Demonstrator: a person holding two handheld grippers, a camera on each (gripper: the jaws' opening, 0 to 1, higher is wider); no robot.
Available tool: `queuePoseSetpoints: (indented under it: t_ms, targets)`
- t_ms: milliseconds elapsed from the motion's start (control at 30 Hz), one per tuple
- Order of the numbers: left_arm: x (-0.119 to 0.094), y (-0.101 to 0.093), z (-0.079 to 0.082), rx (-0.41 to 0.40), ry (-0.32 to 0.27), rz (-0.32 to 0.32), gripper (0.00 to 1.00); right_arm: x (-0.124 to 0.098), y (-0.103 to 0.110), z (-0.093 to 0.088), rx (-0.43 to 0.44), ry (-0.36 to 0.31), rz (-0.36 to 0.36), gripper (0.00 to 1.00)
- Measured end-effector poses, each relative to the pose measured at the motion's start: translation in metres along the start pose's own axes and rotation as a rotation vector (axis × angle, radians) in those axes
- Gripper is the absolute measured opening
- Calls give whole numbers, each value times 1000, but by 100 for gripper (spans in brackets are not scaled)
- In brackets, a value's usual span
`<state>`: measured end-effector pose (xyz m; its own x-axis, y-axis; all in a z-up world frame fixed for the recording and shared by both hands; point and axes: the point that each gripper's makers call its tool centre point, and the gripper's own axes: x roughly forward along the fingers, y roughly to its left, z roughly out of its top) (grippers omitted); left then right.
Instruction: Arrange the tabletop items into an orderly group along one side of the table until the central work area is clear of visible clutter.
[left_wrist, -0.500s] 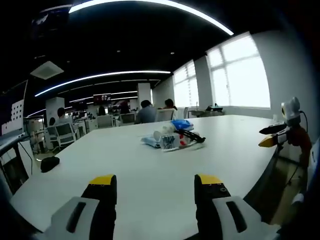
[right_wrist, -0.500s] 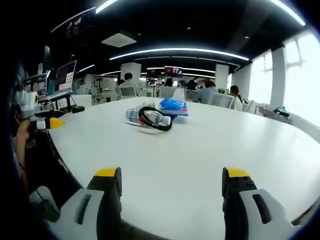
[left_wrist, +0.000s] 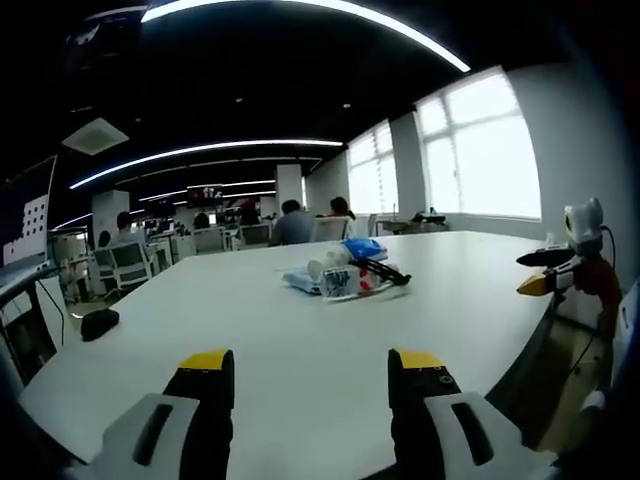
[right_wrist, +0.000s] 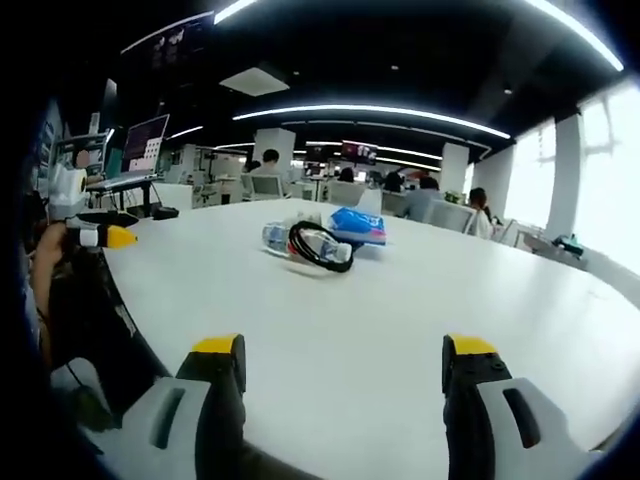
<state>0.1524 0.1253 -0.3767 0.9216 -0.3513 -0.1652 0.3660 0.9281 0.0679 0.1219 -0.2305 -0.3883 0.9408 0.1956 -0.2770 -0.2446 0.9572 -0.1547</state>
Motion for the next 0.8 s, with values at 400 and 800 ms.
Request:
queuePoseSetpoints:
  t_ms: [400, 800]
  targets:
    - [0, 0, -5, -1, 21, -4, 61, -2, -3, -1, -8, -1, -7, 75]
    - [0, -2, -6, 2, 23, -1, 61, -3, -3, -3, -16, 4, -6, 74]
